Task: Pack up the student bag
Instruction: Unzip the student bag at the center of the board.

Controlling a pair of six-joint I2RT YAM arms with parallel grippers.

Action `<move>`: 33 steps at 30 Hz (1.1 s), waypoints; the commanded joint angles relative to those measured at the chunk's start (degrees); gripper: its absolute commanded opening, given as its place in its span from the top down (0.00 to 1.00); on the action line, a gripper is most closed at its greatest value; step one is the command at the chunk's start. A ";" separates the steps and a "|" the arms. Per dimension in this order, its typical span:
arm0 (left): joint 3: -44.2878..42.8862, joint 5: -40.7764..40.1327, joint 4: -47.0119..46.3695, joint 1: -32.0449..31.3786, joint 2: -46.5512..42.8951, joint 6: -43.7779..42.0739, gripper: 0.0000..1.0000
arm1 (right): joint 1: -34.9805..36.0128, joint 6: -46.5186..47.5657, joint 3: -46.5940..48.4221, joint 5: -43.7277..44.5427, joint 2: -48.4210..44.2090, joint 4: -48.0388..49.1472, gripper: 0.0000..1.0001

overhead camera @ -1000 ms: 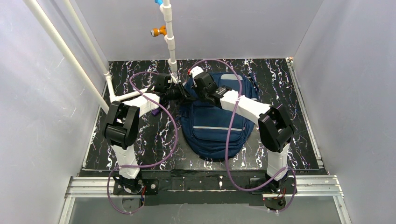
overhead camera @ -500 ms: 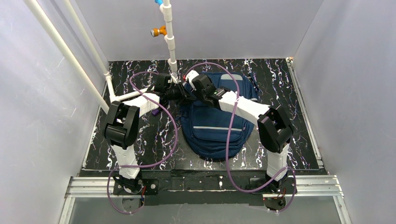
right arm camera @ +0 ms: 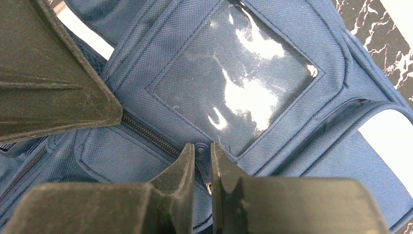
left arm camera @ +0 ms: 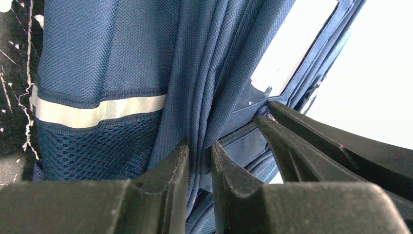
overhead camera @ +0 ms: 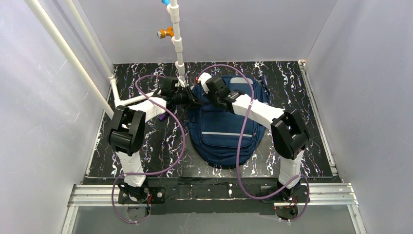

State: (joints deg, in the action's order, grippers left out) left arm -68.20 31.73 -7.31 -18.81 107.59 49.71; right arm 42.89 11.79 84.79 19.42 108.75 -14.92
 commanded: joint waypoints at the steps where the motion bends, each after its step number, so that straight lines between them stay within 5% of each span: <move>1: -1.58 3.64 -0.51 -0.89 0.34 0.24 1.00 | -1.28 0.26 -1.83 1.64 0.05 -1.06 0.88; 3: -1.61 3.85 -0.51 -0.96 0.57 0.26 1.00 | -1.23 -0.19 -1.86 2.39 -0.37 -0.05 0.99; 13: -2.23 4.51 -0.51 -0.94 1.74 1.49 1.00 | -1.17 -21.31 -2.03 -11.79 -4.12 9.32 0.99; 16: -1.97 4.88 -0.51 -0.95 1.22 1.13 1.00 | -1.15 -16.22 -0.13 -11.69 -4.33 6.57 0.95; 18: -1.61 5.08 -0.51 -0.89 0.97 0.86 1.00 | -1.22 -8.12 1.73 -11.91 -4.44 1.95 0.73; 23: -1.44 5.79 -0.52 -0.91 1.30 0.93 1.00 | -1.23 7.43 5.43 -9.32 -3.61 -7.89 0.45; 28: -1.14 5.98 -0.52 -0.92 1.13 0.91 1.00 | -1.23 20.32 2.02 -12.33 -5.07 -7.26 0.43; 33: -1.39 5.89 -0.51 -0.88 0.95 1.01 1.00 | -1.35 23.70 4.06 -12.83 -1.47 -10.41 0.51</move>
State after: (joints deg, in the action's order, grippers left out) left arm -68.64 33.69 -7.73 -18.50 108.49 50.59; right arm 41.63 28.45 87.31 7.92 106.15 -22.63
